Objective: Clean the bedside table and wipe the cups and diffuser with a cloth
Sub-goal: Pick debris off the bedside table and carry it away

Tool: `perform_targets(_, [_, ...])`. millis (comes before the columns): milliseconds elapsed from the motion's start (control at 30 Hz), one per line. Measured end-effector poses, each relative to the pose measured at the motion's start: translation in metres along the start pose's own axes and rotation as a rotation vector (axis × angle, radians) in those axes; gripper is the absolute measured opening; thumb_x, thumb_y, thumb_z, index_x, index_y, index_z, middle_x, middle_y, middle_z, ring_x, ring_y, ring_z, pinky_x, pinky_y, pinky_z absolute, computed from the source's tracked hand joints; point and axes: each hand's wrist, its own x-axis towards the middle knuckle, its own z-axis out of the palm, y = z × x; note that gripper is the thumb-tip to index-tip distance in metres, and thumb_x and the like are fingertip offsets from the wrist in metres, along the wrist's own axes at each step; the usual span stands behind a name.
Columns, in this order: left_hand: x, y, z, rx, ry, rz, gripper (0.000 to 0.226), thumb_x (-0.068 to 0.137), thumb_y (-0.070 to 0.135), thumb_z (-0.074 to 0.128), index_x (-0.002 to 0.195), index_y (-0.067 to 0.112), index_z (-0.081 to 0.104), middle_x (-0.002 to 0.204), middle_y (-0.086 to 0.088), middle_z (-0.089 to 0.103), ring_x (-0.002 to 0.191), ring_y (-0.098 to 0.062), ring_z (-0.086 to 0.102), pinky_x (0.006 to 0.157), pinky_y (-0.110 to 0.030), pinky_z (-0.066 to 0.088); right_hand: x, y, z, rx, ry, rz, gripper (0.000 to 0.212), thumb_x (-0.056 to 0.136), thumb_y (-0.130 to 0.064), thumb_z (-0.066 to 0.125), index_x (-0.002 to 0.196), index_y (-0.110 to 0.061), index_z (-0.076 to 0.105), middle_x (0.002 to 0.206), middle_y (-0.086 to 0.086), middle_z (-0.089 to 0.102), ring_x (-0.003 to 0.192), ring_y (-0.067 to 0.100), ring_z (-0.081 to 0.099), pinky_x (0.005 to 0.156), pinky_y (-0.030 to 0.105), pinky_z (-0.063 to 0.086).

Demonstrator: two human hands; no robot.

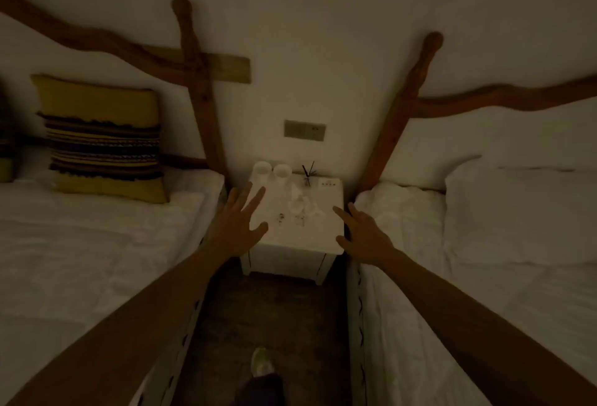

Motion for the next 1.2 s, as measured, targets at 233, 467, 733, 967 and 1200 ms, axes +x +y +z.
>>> perform_targets(233, [0.096, -0.009, 0.035, -0.065, -0.207, -0.035, 0.086, 0.095, 0.046, 0.053, 0.156, 0.037, -0.007, 0.168, 0.0, -0.007, 0.152, -0.036, 0.003, 0.117, -0.06, 0.024, 0.097, 0.036, 0.026, 0.108, -0.125, 0.09, 0.074, 0.1, -0.041, 0.051, 0.158, -0.037, 0.005, 0.168, 0.007, 0.003, 0.148, 0.037, 0.024, 0.116, 0.054, 0.031])
perform_targets(467, [0.187, -0.015, 0.1, -0.179, -0.342, -0.125, 0.085, 0.097, 0.035, 0.054, 0.156, 0.038, -0.007, 0.167, 0.006, -0.011, 0.154, -0.031, 0.0, 0.117, -0.056, 0.028, 0.201, 0.096, 0.055, 0.233, -0.241, 0.185, 0.075, 0.099, -0.043, 0.051, 0.157, -0.039, 0.004, 0.168, 0.003, 0.006, 0.15, 0.033, 0.023, 0.118, 0.053, 0.029])
perform_targets(733, [0.279, -0.018, 0.187, -0.275, -0.356, -0.307, 0.082, 0.096, 0.032, 0.054, 0.157, 0.036, 0.0, 0.167, 0.009, -0.005, 0.152, -0.028, 0.013, 0.116, -0.054, 0.031, 0.33, 0.146, 0.088, 0.353, -0.262, 0.205, 0.072, 0.101, -0.027, 0.054, 0.159, -0.02, 0.013, 0.164, 0.007, 0.019, 0.151, 0.025, 0.019, 0.123, 0.042, 0.019])
perform_targets(967, [0.33, -0.018, 0.262, -0.306, -0.378, -0.276, 0.095, 0.089, 0.037, 0.066, 0.157, 0.034, 0.0, 0.167, 0.0, -0.002, 0.146, -0.029, 0.026, 0.107, -0.051, 0.044, 0.395, 0.151, 0.153, 0.32, -0.327, 0.201, 0.076, 0.097, -0.039, 0.056, 0.157, -0.041, 0.008, 0.166, 0.001, 0.013, 0.149, 0.029, 0.021, 0.12, 0.048, 0.023])
perform_targets(1200, [0.375, -0.038, 0.338, -0.22, -0.458, -0.131, 0.123, 0.07, 0.044, 0.083, 0.152, 0.05, -0.009, 0.161, -0.008, -0.015, 0.145, -0.036, 0.011, 0.092, -0.058, 0.052, 0.435, 0.147, 0.216, 0.262, -0.164, 0.241, 0.086, 0.086, -0.049, 0.067, 0.153, -0.051, 0.012, 0.157, -0.001, 0.024, 0.135, 0.027, 0.036, 0.101, 0.047, 0.047])
